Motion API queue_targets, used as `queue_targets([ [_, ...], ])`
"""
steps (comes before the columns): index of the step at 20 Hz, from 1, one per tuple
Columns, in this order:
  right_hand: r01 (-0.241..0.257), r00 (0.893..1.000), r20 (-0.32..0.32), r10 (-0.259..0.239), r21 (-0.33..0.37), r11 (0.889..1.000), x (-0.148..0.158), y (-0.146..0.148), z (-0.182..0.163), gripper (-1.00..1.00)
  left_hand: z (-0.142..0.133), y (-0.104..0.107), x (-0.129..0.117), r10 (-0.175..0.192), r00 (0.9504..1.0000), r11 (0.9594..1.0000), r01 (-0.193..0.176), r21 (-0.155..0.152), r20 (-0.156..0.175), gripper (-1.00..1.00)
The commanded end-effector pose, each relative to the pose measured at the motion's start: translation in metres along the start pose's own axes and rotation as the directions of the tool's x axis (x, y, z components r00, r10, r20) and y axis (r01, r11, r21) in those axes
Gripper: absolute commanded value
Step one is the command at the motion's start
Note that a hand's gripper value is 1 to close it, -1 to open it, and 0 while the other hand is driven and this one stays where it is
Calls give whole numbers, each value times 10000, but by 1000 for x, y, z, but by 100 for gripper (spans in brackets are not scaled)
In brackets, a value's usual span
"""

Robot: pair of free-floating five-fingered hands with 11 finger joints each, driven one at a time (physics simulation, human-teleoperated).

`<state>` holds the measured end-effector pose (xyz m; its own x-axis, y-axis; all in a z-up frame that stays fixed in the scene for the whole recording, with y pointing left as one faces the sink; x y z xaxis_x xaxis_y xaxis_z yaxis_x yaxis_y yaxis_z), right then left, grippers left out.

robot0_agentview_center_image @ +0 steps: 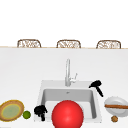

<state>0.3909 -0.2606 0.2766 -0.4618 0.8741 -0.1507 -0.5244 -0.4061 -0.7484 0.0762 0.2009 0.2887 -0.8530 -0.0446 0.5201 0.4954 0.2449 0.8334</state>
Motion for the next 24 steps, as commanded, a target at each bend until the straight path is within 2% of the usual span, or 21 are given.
queue_targets([
  [1, 1102, 9938, -152, -1100, 129, 9938, 1, 3, 16, -100, 0, 0, 0, 0, 10000, 10000, 0, 0, 0, 0],
  [14, 1970, 9804, -241, -1956, 1149, 9736, 4, -8, 73, -100, 0, 0, 0, 0, 10000, 10000, 0, 0, 0, 0],
  [18, 1887, 9820, -207, -1877, 1381, 9723, -1, 0, 85, -100, 0, 0, 0, 0, 10000, 10000, 0, 0, 0, 0],
  [19, 1752, 9844, -86, -1757, 1345, 9753, -3, 7, 90, -100, 0, 0, 0, 0, 10000, 10000, 0, 0, 0, 0],
  [21, 1800, 9835, -16, -1811, 1216, 9761, -3, 13, 95, -100, 0, 0, 0, 0, 10000, 10000, 0, 0, 0, 0],
  [22, 1278, 9917, -22, -1284, 1089, 9858, -6, 7, 91, -100, 0, 0, 0, 0, 10000, 10000, 0, 0, 0, 0],
  [23, 943, 9952, 162, -968, 1160, 9888, -1, 3, 87, -100, 0, 0, 0, 0, 10000, 10000, 0, 0, 0, 0],
  [24, 1091, 9938, 84, -1108, 1168, 9871, -1, 5, 89, -100, 0, 0, 0, 0, 10000, 10000, 0, 0, 0, 0],
])
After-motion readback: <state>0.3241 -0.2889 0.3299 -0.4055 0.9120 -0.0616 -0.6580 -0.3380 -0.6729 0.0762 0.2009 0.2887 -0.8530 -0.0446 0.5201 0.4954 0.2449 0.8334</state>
